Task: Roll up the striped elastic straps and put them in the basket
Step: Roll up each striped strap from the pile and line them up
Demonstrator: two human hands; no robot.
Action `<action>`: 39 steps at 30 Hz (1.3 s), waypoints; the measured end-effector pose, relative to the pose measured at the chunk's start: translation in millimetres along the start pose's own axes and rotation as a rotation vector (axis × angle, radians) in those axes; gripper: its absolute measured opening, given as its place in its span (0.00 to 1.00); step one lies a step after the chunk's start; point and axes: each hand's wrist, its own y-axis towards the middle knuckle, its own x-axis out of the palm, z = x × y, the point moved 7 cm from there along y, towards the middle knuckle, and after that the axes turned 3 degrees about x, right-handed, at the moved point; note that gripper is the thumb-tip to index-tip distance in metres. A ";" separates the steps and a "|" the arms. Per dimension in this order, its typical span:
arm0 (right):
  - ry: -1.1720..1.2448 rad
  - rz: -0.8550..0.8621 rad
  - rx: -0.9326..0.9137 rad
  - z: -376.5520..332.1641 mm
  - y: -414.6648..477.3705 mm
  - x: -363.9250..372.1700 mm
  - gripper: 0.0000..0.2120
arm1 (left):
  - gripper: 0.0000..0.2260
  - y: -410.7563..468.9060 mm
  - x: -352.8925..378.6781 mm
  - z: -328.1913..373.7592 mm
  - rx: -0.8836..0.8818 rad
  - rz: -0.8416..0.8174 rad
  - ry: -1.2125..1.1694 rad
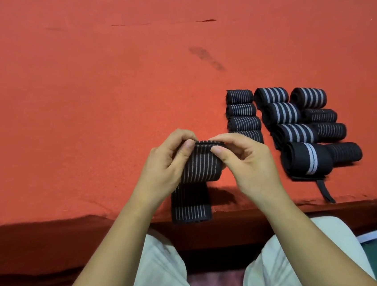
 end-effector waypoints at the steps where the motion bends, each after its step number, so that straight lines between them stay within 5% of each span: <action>1: 0.008 0.009 -0.010 -1.7 0.8 -0.1 0.11 | 0.05 0.4 -0.3 1.1 -0.006 0.006 -0.026; 11: 0.048 -0.005 0.009 -6.5 6.9 -1.7 0.08 | 0.08 -3.8 -1.3 3.5 -0.105 0.059 -0.459; 39: 0.110 -0.041 -0.035 -21.9 9.3 3.5 0.10 | 0.08 -4.0 -4.2 12.9 -0.084 0.117 -0.345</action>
